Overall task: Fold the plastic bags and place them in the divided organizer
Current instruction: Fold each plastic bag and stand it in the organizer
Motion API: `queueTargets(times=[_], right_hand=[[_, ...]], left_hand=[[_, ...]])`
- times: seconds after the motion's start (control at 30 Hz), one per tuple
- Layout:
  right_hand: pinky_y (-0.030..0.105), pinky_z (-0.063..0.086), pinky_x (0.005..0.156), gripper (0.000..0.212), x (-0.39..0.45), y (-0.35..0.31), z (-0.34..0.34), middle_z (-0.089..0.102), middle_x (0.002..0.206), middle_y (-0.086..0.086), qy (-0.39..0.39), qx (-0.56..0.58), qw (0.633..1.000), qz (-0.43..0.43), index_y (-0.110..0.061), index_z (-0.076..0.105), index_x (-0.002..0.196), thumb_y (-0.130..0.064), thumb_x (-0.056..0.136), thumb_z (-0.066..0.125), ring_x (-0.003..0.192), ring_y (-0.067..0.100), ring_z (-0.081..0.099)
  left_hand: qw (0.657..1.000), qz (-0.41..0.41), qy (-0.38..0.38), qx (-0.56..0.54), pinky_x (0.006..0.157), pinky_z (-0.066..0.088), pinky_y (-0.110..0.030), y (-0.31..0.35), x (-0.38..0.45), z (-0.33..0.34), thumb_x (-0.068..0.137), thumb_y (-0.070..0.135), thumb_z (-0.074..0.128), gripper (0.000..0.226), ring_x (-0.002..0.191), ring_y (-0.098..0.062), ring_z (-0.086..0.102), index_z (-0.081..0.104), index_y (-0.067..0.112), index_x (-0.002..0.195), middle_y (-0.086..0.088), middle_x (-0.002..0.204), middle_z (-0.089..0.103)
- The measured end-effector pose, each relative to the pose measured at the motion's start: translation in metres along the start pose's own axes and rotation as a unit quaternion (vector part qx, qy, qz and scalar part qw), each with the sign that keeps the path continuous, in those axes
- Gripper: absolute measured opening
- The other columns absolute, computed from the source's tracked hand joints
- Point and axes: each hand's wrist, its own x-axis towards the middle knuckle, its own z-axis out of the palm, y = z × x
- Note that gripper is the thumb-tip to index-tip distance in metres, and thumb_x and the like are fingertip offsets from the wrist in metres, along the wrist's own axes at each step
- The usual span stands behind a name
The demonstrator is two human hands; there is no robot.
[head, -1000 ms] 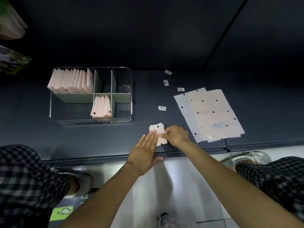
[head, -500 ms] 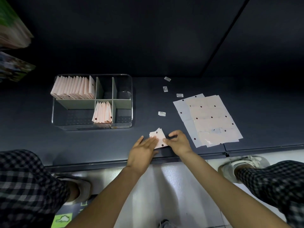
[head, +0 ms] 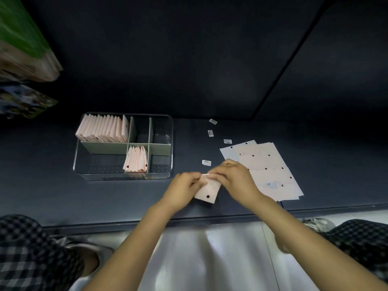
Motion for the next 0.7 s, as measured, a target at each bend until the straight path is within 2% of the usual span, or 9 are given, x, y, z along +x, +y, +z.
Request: queueTargets(times=[0.07,0.17,0.3,0.37,0.43,0.5,0.6,0.67,0.7], right_hand=[[0.021,0.044,0.075,0.012,0.011,-0.005,-0.008,0.069,0.080,-0.016,0.011,0.122,0.992,0.044,-0.016,0.075,0.086,-0.017,0.088,0.063,0.079,0.005,0.060],[0.011,0.045,0.071,0.014,0.030,-0.015,-0.013,0.069,0.077,-0.022,0.027,0.222,0.972,0.079,-0.023,0.073,0.079,-0.014,0.086,0.065,0.075,-0.003,0.061],[0.017,0.049,0.070,0.014,0.055,-0.027,-0.002,0.070,0.079,-0.015,0.029,0.250,0.962,0.101,-0.023,0.072,0.083,-0.012,0.086,0.064,0.077,0.004,0.063],[0.029,0.051,0.075,0.010,0.065,-0.036,0.012,0.066,0.084,-0.009,0.070,0.230,0.961,0.136,-0.022,0.070,0.090,-0.014,0.086,0.065,0.080,0.011,0.061],[0.030,0.050,0.077,0.016,0.069,-0.049,0.030,0.059,0.093,-0.006,0.119,0.146,0.968,0.165,-0.019,0.066,0.100,-0.025,0.085,0.067,0.082,0.012,0.058],[0.028,0.047,0.074,0.021,0.070,-0.067,0.051,0.062,0.092,-0.004,0.111,0.116,0.974,0.162,-0.017,0.064,0.095,-0.035,0.085,0.065,0.079,0.012,0.060],[0.030,0.045,0.068,0.030,0.071,-0.090,0.079,0.069,0.077,-0.001,-0.006,0.134,0.974,0.181,-0.019,0.063,0.076,-0.046,0.088,0.056,0.077,0.018,0.064],[0.030,0.041,0.065,0.033,0.076,-0.095,0.089,0.068,0.076,0.004,-0.026,0.106,0.974,0.198,-0.018,0.059,0.069,-0.041,0.091,0.053,0.079,0.025,0.062],[0.031,0.042,0.067,0.033,0.079,-0.096,0.091,0.069,0.080,0.008,-0.027,0.087,0.976,0.198,-0.013,0.061,0.072,-0.037,0.092,0.051,0.082,0.028,0.061]], left_hand=[[0.990,-0.039,0.006,-0.138,0.063,0.042,-0.027,0.004,-0.002,-0.013,0.088,0.011,0.064,0.017,0.066,-0.012,0.055,0.061,0.011,0.071,-0.006,0.067,0.064],[0.963,-0.076,0.029,-0.257,0.061,0.051,-0.018,0.004,-0.005,-0.027,0.083,0.003,0.068,0.012,0.064,-0.008,0.061,0.067,0.012,0.075,0.001,0.067,0.070],[0.943,-0.099,0.090,-0.304,0.059,0.052,-0.019,-0.005,-0.007,-0.045,0.079,0.000,0.071,0.010,0.061,-0.010,0.061,0.066,0.009,0.077,-0.002,0.068,0.068],[0.941,-0.109,0.165,-0.276,0.064,0.053,-0.026,-0.010,-0.007,-0.052,0.077,-0.002,0.072,0.015,0.063,-0.016,0.060,0.063,0.009,0.075,-0.006,0.070,0.064],[0.937,-0.113,0.262,-0.202,0.067,0.052,-0.027,-0.017,-0.007,-0.058,0.077,-0.001,0.071,0.019,0.066,-0.020,0.059,0.059,0.013,0.071,-0.004,0.069,0.062],[0.932,-0.107,0.325,-0.116,0.061,0.046,-0.022,-0.024,-0.009,-0.061,0.077,0.006,0.070,0.019,0.063,-0.016,0.056,0.056,0.017,0.069,0.002,0.065,0.061],[0.940,-0.077,0.330,-0.028,0.056,0.040,-0.021,-0.035,-0.009,-0.058,0.077,0.012,0.067,0.020,0.061,-0.010,0.053,0.051,0.022,0.071,0.005,0.067,0.058],[0.950,-0.066,0.305,-0.025,0.060,0.041,-0.017,-0.045,-0.007,-0.055,0.075,0.005,0.065,0.026,0.067,-0.010,0.055,0.050,0.026,0.073,0.004,0.076,0.058],[0.953,-0.069,0.292,-0.045,0.065,0.046,-0.023,-0.051,-0.006,-0.054,0.075,0.002,0.064,0.026,0.071,-0.014,0.057,0.052,0.024,0.076,0.000,0.082,0.059]])
